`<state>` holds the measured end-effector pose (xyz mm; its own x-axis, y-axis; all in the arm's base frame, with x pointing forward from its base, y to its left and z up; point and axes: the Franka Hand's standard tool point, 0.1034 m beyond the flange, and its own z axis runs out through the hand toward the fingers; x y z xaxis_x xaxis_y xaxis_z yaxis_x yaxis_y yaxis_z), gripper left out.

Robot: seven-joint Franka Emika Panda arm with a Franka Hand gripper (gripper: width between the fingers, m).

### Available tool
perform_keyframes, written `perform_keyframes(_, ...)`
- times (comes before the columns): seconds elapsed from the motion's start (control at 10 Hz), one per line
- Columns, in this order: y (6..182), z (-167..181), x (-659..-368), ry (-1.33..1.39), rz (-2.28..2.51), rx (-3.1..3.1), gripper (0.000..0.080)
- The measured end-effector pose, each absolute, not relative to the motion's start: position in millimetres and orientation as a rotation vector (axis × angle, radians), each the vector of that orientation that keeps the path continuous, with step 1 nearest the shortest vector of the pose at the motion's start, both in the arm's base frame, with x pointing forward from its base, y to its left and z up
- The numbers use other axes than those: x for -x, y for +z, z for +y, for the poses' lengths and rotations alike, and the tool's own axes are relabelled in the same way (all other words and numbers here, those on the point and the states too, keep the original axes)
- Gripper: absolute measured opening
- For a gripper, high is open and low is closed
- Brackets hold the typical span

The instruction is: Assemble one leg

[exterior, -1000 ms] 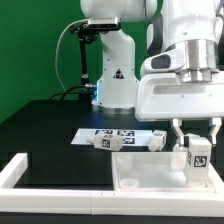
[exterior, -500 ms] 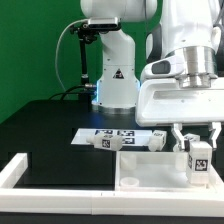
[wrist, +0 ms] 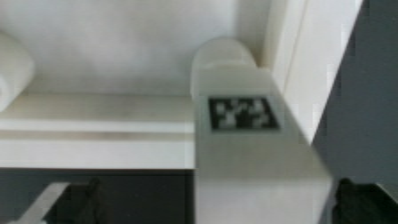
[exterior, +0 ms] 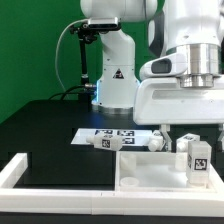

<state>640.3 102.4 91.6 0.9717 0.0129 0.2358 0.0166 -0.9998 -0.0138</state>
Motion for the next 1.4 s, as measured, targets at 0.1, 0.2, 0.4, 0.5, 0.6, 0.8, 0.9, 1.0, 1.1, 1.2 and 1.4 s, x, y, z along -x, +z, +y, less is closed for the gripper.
perform_keyframes(0.1,92.6,101.7,-644.4,-0.265,-0.015,3.115,0.0647)
perform_keyframes(0.2,89.5,102.3,-641.2,-0.146,-0.003,3.126,0.0647)
perform_keyframes(0.4,88.7,99.0,-639.1,0.066,0.033,3.122,0.0649)
perform_keyframes(0.5,86.2,102.8,-640.2,0.039,0.055,3.118,0.0649)
perform_keyframes(0.6,83.7,107.7,-637.8,0.045,0.062,3.112,0.0649)
perform_keyframes(0.8,81.1,107.6,-638.2,0.044,0.103,3.105,0.0649)
perform_keyframes(0.9,79.7,109.4,-637.4,0.050,0.141,3.103,0.0537)
perform_keyframes(1.0,79.8,109.0,-637.6,0.049,0.151,3.103,0.0402)
perform_keyframes(1.1,79.7,108.9,-637.6,0.050,0.166,3.102,0.0402)
perform_keyframes(1.2,79.7,109.2,-637.6,0.051,0.273,3.095,0.0285)
perform_keyframes(1.4,79.6,109.5,-637.6,0.055,0.461,3.074,0.0285)
